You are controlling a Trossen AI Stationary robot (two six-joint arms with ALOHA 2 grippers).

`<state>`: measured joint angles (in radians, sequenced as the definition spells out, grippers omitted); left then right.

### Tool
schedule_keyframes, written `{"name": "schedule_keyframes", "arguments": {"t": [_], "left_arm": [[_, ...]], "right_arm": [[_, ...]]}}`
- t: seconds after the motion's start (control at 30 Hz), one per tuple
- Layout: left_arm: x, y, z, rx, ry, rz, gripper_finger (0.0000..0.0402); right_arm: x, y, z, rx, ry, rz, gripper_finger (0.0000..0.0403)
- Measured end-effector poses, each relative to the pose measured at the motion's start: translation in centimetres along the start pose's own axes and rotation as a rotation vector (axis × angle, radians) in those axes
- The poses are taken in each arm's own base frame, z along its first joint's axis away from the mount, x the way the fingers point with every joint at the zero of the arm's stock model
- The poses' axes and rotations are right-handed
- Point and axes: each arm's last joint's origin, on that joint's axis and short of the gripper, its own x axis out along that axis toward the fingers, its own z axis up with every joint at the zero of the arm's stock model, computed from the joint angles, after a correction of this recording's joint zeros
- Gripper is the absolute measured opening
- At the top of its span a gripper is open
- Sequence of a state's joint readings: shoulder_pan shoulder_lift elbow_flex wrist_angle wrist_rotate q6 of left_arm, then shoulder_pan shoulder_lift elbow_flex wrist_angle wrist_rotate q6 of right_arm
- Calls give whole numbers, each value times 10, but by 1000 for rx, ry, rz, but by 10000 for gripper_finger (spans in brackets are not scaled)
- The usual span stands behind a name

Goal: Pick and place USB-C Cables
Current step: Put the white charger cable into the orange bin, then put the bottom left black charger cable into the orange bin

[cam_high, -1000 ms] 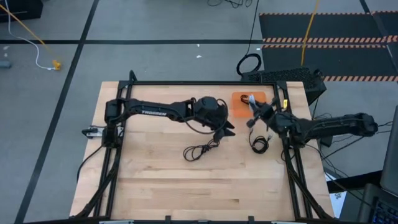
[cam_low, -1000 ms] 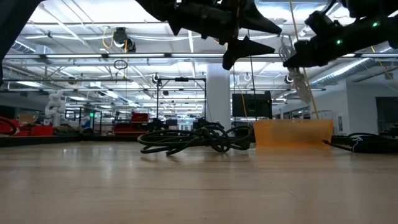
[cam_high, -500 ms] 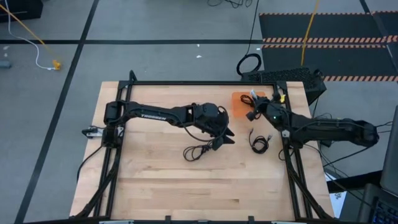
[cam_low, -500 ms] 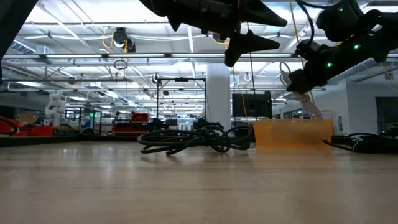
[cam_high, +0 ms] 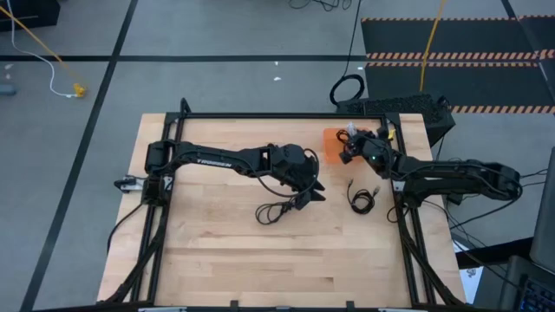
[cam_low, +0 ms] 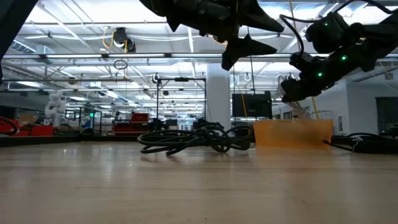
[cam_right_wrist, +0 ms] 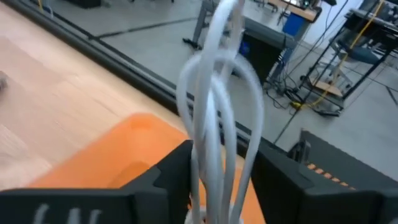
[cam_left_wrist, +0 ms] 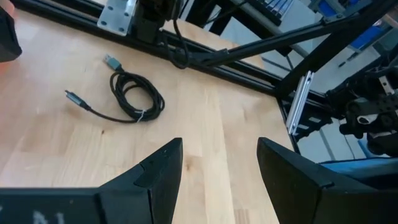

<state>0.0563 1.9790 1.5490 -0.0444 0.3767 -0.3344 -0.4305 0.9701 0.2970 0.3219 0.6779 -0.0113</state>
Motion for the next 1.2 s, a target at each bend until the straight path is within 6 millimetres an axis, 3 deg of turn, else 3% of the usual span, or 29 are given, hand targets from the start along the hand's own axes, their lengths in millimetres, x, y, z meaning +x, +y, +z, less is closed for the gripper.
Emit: {"name": "schedule_keyframes", "arguments": {"t": [0.33, 0.53, 0.7, 0.87, 0.97, 1.2], "left_arm": [[-5, 10, -30, -114, 279, 167, 207], [-13, 15, -48, -174, 434, 361, 207], [-12, 5, -58, -183, 510, 382, 207], [-8, -10, -66, -168, 530, 394, 207], [-5, -18, -72, -168, 518, 459, 207], [1, -29, -94, -208, 532, 528, 207]], "right_arm": [[-15, 3, 16, 76, -134, 71, 206], [-37, 6, 31, 195, -270, 330, 233], [-52, 6, 39, 357, -316, 582, 242], [-68, 11, 42, 496, -227, 1091, 236], [-75, 14, 42, 573, -109, 1311, 234], [-84, 24, 30, 673, 118, 1462, 234]]}}
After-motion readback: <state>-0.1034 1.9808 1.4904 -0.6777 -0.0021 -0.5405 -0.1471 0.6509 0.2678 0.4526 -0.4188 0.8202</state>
